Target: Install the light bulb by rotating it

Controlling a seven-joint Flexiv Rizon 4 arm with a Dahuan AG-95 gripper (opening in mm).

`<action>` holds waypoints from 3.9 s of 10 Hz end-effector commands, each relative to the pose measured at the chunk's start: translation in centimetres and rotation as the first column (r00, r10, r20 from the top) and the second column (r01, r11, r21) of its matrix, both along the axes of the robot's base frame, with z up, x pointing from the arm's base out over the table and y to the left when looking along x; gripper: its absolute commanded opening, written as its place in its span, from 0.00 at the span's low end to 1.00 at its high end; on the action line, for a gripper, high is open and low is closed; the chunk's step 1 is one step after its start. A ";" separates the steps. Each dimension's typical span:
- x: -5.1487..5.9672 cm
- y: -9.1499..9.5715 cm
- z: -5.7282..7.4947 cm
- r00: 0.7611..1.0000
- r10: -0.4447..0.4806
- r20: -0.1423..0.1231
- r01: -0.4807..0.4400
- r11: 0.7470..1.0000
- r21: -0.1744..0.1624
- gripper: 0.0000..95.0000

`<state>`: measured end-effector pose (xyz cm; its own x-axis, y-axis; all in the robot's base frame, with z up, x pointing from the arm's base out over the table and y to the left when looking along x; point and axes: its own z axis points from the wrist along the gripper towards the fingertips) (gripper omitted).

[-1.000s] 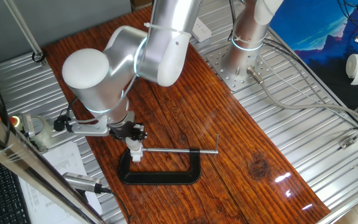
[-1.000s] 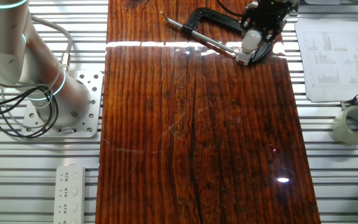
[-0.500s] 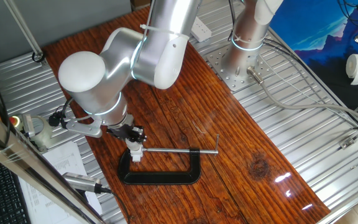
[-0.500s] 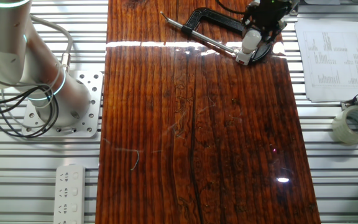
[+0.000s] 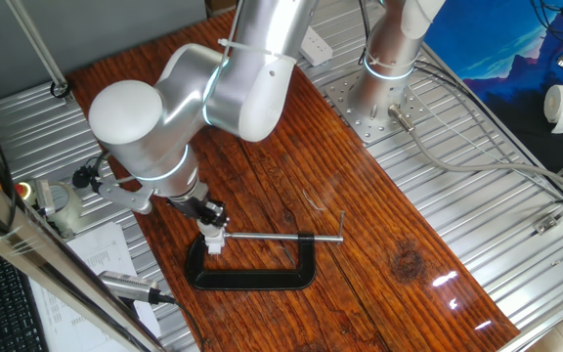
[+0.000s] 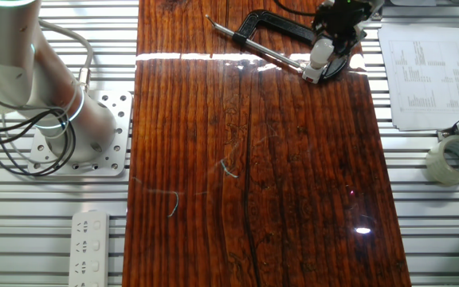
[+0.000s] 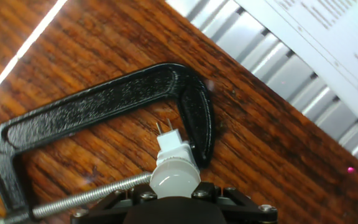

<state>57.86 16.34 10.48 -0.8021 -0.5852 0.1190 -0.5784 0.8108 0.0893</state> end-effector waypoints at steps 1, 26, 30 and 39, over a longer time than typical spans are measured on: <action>0.0 -0.1 0.0 0.990 -0.141 -0.007 0.141 0.990 -0.004 0.00; 0.0 0.1 0.0 0.643 -0.765 -0.014 0.764 0.643 -0.055 0.20; 0.0 0.1 0.0 0.643 -0.765 -0.014 0.764 0.643 -0.055 0.20; 0.0 0.1 0.0 0.643 -0.765 -0.014 0.764 0.643 -0.055 0.20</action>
<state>57.87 16.44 10.44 -0.9572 0.2402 0.1616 0.2514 0.9665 0.0522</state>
